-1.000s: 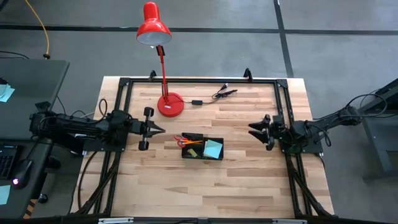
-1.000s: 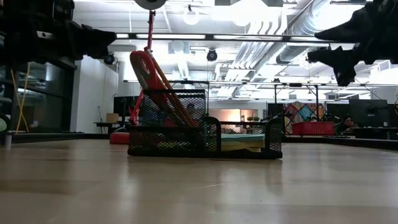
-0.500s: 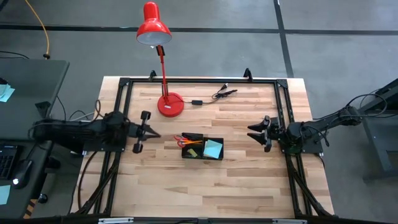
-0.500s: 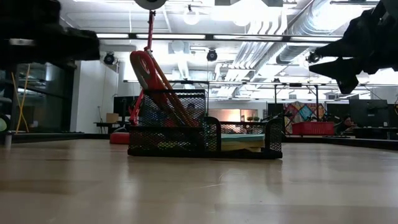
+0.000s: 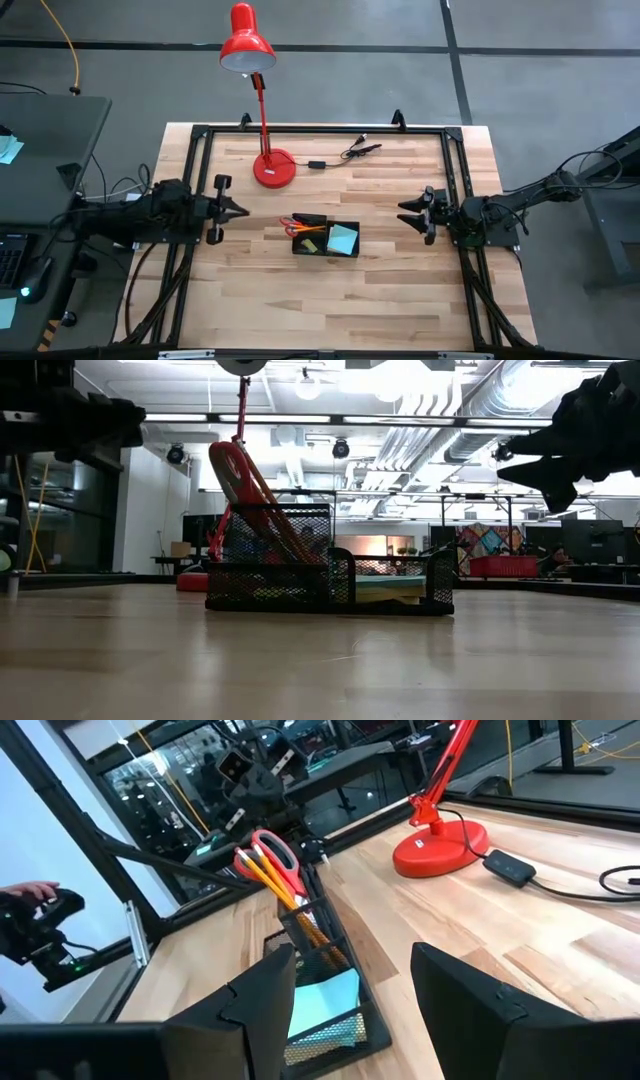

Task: Pick and place office supplies into organizer
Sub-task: Return to Home Position

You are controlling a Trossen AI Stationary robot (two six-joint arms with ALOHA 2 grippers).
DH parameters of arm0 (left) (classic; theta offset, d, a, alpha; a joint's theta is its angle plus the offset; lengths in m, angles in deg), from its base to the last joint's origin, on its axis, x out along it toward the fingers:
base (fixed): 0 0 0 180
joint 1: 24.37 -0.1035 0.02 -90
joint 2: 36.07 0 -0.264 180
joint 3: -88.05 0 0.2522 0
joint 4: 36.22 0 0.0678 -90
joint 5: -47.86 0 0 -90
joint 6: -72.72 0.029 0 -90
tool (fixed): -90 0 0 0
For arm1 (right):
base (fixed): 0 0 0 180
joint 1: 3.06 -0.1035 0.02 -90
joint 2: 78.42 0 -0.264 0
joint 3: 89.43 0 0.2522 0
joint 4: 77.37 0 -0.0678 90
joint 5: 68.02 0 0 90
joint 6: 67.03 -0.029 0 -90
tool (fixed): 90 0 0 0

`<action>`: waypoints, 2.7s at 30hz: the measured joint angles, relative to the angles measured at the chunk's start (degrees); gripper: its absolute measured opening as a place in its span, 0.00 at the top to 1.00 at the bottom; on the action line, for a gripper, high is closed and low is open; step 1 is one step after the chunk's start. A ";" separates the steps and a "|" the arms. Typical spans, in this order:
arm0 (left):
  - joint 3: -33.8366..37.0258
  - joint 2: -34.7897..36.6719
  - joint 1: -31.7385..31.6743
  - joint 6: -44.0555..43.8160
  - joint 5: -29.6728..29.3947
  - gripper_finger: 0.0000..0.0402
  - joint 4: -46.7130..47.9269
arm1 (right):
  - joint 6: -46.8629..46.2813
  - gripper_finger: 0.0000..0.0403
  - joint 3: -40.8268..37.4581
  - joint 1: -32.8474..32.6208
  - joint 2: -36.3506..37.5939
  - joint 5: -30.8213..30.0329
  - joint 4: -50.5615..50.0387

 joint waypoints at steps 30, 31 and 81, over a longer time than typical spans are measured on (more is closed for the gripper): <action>0.05 -0.02 5.36 0.00 -0.70 0.98 0.59 | 0.00 0.52 -0.02 2.30 13.00 1.02 -2.97; 0.05 -0.02 5.36 0.00 -0.68 0.98 0.59 | 0.02 0.52 -0.02 2.31 13.03 1.01 -2.85; 0.05 -0.04 5.36 0.00 -0.70 0.98 0.59 | 0.01 0.52 -0.02 2.29 12.76 1.34 -3.08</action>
